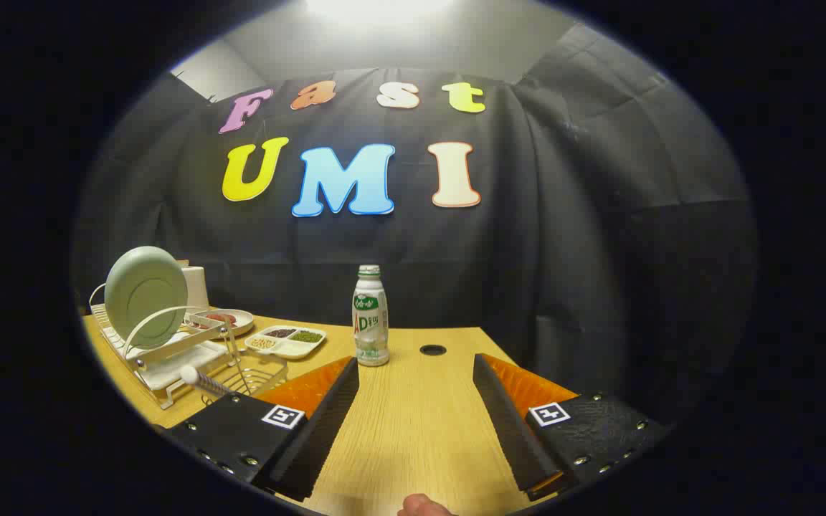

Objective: Take the plate from the dish rack, then take the spoon from the basket and place it into the plate.

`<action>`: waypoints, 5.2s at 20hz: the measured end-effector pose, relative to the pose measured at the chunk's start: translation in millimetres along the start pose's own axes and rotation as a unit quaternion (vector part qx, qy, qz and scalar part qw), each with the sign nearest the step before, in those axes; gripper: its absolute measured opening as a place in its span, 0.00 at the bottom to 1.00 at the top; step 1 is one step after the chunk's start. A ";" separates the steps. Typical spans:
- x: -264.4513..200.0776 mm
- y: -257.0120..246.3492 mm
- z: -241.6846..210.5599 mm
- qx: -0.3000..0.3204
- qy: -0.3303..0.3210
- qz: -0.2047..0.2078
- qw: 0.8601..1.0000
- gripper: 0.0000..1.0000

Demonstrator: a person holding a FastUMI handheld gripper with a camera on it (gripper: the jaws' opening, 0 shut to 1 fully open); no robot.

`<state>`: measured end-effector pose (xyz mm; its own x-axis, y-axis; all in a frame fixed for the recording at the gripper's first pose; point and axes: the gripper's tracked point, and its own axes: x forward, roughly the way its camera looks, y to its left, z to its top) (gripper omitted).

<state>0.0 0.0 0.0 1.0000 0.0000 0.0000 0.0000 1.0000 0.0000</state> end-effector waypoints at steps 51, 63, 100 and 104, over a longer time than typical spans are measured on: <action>17.5 369.1 75.4 0.061 0.475 0.053 0.876 0.98; 26.2 371.3 41.0 -0.031 0.527 -0.055 0.848 0.17; -109.2 270.2 96.2 0.143 0.495 0.117 0.849 0.17; -150.6 257.7 47.5 0.147 0.499 0.163 0.838 0.17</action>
<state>-150.6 257.7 47.5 0.4487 0.4201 -0.7888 -0.1257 0.9035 0.4097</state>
